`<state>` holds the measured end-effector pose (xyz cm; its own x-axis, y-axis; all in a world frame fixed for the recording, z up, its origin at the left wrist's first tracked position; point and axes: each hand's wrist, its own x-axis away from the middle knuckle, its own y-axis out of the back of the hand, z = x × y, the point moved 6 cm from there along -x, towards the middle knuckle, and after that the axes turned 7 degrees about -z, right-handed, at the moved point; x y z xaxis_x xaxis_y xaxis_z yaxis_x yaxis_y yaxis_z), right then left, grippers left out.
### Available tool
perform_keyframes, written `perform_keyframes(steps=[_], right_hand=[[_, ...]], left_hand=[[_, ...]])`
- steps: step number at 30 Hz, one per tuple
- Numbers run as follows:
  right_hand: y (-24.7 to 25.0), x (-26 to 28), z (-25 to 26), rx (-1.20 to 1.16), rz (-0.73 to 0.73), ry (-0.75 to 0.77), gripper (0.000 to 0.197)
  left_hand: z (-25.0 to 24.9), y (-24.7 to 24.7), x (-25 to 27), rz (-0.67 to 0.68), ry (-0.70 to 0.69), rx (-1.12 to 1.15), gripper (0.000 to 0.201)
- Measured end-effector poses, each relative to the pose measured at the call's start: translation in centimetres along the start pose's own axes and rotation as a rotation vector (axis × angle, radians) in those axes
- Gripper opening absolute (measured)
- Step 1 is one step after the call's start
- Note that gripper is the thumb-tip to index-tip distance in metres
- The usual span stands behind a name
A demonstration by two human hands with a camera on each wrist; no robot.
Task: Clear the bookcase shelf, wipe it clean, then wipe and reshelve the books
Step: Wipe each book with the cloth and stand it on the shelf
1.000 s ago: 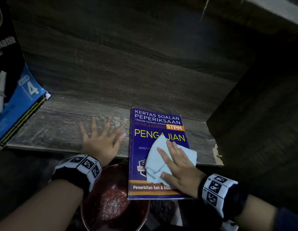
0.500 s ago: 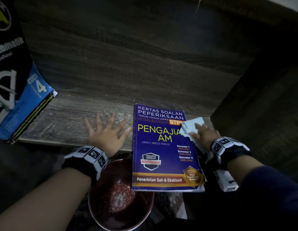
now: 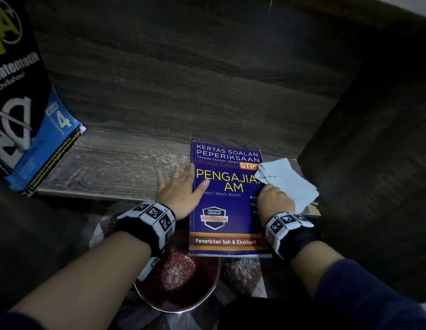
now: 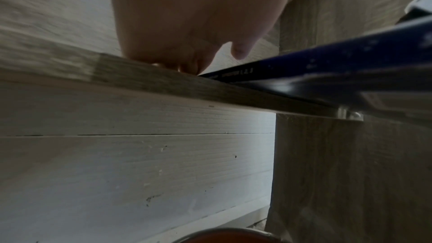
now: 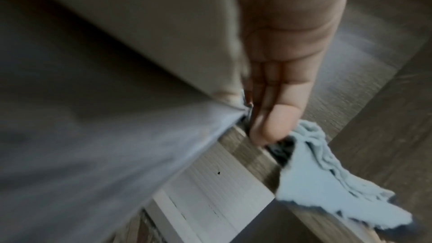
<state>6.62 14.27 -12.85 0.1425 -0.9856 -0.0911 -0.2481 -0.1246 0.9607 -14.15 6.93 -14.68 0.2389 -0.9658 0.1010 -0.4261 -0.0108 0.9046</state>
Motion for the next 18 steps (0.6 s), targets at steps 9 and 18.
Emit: perform_keyframes(steps=[9,18], right_hand=[[0.4,0.1,0.1,-0.152,0.054,-0.143,0.035],[0.0,0.7,2.0,-0.323,0.134,-0.202,0.046]], left_hand=[[-0.4,-0.4,0.1,0.038,-0.038,0.024,0.071],[0.4,0.1,-0.2,-0.080,0.062,0.472,0.073]])
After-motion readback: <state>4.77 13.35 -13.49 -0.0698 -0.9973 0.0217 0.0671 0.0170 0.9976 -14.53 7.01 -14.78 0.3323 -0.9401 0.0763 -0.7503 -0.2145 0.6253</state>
